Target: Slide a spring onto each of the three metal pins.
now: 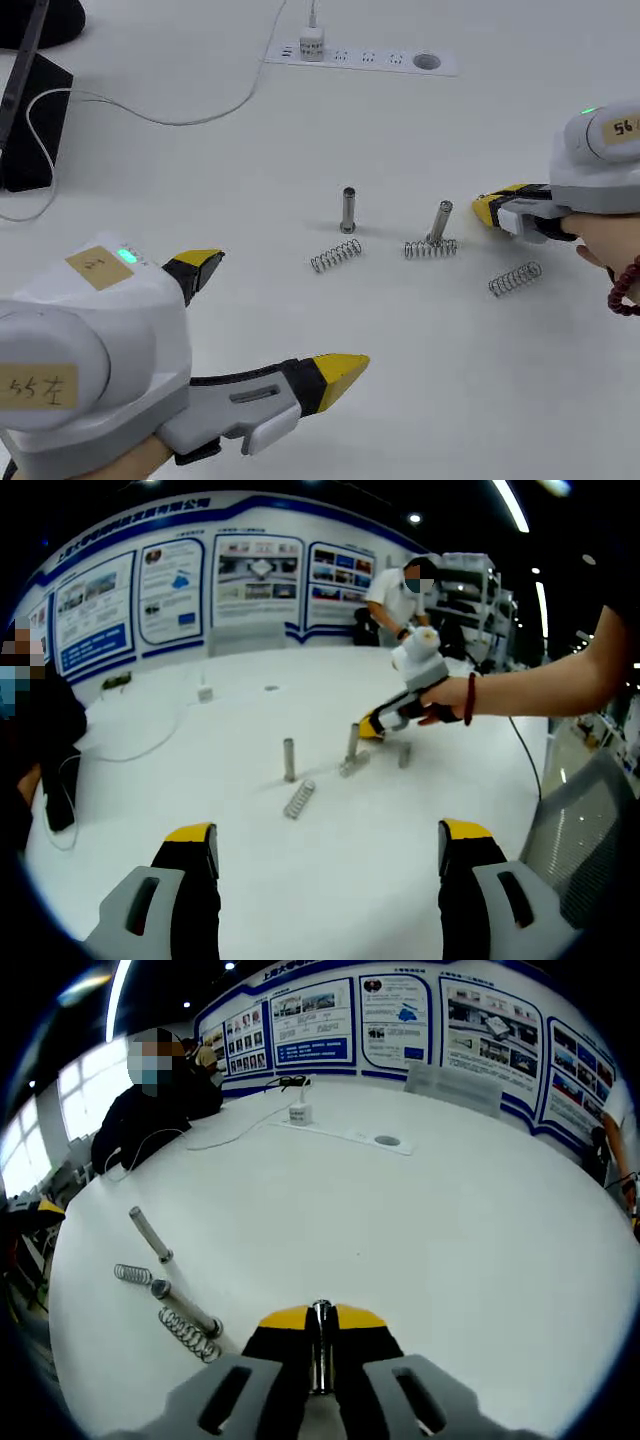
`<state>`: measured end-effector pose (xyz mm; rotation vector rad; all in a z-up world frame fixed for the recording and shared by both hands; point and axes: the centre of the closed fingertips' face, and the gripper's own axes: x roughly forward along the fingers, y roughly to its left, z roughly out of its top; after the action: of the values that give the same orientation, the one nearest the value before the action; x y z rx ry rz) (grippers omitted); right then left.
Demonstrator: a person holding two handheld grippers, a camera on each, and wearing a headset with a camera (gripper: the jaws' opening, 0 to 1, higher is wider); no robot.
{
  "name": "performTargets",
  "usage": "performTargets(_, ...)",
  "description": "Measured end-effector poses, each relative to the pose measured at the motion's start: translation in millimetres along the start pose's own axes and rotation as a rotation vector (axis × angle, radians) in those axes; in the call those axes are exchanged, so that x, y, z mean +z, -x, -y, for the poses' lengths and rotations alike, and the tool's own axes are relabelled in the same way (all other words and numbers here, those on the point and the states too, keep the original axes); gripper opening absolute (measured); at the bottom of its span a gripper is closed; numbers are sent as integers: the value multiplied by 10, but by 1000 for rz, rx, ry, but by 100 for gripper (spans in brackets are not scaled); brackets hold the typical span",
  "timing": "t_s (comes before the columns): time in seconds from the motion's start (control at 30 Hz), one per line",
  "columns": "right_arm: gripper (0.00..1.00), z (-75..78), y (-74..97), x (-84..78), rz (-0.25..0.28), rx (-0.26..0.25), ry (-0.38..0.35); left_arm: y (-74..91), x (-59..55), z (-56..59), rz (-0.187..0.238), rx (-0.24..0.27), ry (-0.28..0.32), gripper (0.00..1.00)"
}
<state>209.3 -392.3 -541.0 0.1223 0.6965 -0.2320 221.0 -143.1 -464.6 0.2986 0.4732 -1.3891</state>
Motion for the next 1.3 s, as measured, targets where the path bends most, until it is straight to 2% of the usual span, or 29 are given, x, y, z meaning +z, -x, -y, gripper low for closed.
performTargets(0.13, 8, 12, 43, 11, 8, 15, -77, 11, 23, -5, 6, 1, -5, 92)
performTargets(0.23, 8, 18, 107, 38, 20, 18, -101, 24, 49, -15, 21, 7, 0, 92)
performTargets(0.43, 8, -13, 218, 70, 27, 21, -95, 27, 63, -13, 25, 7, -4, 92)
performTargets(0.73, 8, -75, 409, 113, 37, 20, -43, 57, 107, 5, 40, 6, -15, 91)
performTargets(1.07, 8, -100, 592, 74, 32, 12, -15, 103, 161, -1, 61, 13, -21, 90)
performTargets(1.3, 8, -102, 689, 19, 10, -1, -6, 120, 202, 12, 72, 14, -27, 90)
